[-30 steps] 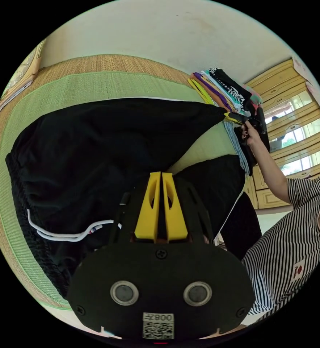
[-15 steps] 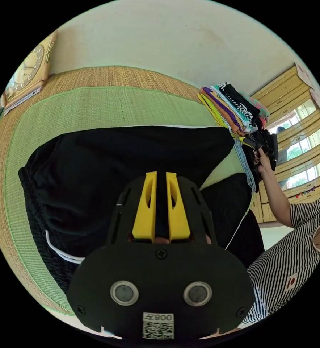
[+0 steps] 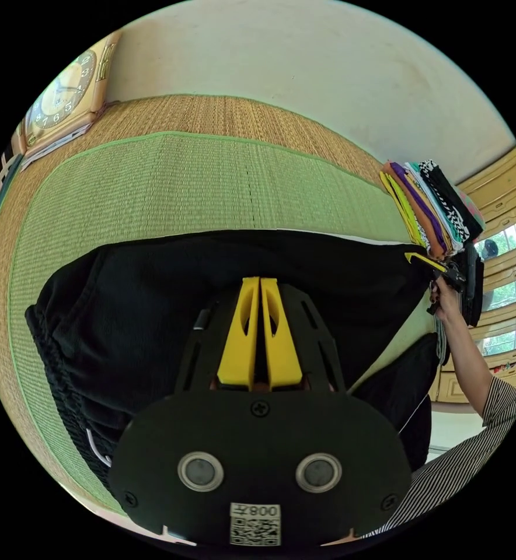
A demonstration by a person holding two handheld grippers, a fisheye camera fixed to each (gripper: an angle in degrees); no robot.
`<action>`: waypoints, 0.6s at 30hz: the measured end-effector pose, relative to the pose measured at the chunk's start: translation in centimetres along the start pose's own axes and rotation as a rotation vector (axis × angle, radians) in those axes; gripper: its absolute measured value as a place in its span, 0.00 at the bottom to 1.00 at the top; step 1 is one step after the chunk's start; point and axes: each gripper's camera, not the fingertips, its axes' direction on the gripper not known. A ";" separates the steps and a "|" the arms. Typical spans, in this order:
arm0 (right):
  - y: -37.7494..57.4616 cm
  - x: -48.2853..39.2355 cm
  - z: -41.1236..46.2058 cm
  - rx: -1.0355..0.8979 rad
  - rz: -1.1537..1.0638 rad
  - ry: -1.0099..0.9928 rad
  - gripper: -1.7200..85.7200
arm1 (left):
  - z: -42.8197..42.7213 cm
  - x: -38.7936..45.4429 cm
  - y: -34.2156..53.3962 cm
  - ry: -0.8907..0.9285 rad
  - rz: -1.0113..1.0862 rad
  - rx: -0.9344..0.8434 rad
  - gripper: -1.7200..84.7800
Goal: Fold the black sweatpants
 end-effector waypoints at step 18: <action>6.0 5.6 -0.7 0.108 0.140 -0.252 0.02 | -3.9 -3.3 1.2 0.027 -0.213 0.079 0.03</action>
